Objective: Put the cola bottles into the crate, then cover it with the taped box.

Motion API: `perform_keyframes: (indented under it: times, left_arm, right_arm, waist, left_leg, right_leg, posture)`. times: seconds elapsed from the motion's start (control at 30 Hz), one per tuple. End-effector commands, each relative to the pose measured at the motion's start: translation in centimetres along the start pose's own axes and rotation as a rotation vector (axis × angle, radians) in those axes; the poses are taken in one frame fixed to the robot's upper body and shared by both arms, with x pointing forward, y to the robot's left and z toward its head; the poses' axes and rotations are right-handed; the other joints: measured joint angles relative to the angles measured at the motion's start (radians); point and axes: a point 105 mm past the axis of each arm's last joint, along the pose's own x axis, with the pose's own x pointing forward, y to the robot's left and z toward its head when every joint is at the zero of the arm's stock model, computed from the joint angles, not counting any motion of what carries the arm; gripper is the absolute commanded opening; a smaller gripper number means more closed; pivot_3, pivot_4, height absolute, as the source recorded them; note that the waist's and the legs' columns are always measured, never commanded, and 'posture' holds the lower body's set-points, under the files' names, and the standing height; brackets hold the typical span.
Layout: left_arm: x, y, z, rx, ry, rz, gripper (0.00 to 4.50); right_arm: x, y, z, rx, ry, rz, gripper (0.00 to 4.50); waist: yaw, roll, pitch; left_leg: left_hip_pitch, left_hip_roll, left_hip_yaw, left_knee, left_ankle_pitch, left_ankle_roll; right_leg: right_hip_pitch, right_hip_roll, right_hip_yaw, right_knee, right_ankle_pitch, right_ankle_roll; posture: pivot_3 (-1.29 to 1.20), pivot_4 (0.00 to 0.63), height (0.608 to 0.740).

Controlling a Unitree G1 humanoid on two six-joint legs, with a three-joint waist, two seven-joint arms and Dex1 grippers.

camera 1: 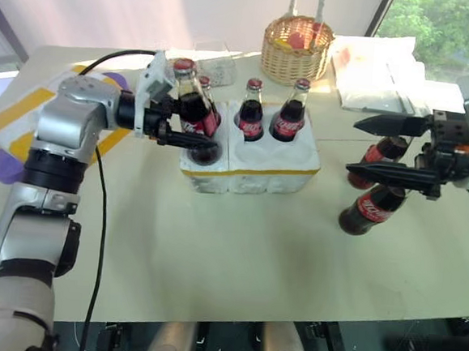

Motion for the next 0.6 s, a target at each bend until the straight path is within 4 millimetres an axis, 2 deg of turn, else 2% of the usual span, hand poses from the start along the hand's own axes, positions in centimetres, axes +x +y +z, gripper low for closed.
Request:
perform_keyframes:
  times: [0.03,0.33,0.37,0.43,0.6]
  left_arm:
    - [0.2,0.4,-0.5,0.024,0.006,0.03,2.86]
    - [1.1,0.0,-2.9,-0.01,0.05,0.027,2.86]
    - [1.2,-0.1,-3.1,-0.012,0.054,0.028,3.87]
    - [1.2,-0.1,-3.2,-0.005,0.056,0.037,4.46]
    - [-0.1,0.4,-1.6,-0.004,0.001,0.075,4.46]
  right_arm:
    - [0.0,0.4,0.9,-0.044,-0.032,0.001,4.5]
    - [0.5,-0.1,0.7,-0.057,-0.034,-0.011,4.5]
    - [0.6,-0.1,0.6,-0.061,-0.029,-0.014,4.5]
    - [0.6,-0.2,0.5,-0.071,-0.018,-0.023,4.5]
    - [0.5,-0.6,0.6,-0.095,-0.001,-0.035,4.5]
  waist:
    - [0.0,-0.001,0.0]
    - [-0.002,-0.001,0.001]
    - [-0.002,-0.001,0.0]
    - [0.0,-0.001,0.0]
    - [0.002,-0.001,0.0]
  left_leg:
    - [0.0,0.0,0.0,0.0,0.0,0.0]
    - [-0.002,0.0,0.0,0.0,0.0,0.001]
    - [-0.002,0.0,0.0,0.0,0.0,0.001]
    - [-0.002,0.0,0.0,0.0,0.0,0.001]
    - [-0.002,0.0,0.0,0.001,0.0,0.001]
  right_leg:
    - [0.0,0.0,0.0,0.0,0.0,0.0]
    - [-0.002,0.0,0.0,0.0,0.0,0.0]
    - [-0.002,0.0,0.0,-0.001,0.0,0.0]
    - [-0.002,0.0,0.0,0.0,0.0,0.0]
    - [-0.001,0.0,0.0,0.0,0.0,0.0]
  posture:
    - [0.0,0.15,0.74]
    - [0.0,0.15,0.74]
    - [0.0,0.15,0.74]
    - [0.0,0.15,0.74]
    - [0.0,0.15,0.74]
